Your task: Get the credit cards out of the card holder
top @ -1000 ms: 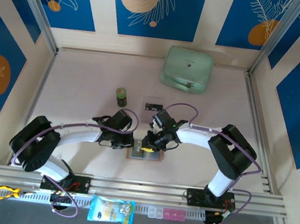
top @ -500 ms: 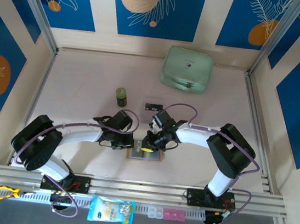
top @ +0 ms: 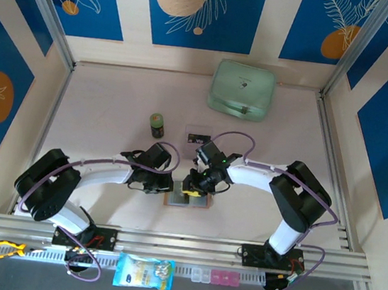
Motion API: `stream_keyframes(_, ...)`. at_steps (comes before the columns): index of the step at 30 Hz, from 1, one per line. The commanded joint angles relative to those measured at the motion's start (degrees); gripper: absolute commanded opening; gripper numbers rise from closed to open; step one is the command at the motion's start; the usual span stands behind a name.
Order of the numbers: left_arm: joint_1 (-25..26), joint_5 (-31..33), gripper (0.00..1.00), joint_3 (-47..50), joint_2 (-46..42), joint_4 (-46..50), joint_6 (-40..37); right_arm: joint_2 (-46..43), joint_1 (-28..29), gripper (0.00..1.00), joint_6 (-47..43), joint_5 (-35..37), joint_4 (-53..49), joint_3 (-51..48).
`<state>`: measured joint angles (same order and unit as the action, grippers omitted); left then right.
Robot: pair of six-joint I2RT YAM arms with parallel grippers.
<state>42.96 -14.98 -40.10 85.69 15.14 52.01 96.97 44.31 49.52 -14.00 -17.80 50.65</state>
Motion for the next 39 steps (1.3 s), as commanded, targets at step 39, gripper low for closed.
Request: stream_keyframes(39, 2.0, -2.0, 0.03, -4.5, 3.8, 3.1, -1.6, -3.8, -2.4, 0.25, -1.5, 0.2, -3.2, -0.1)
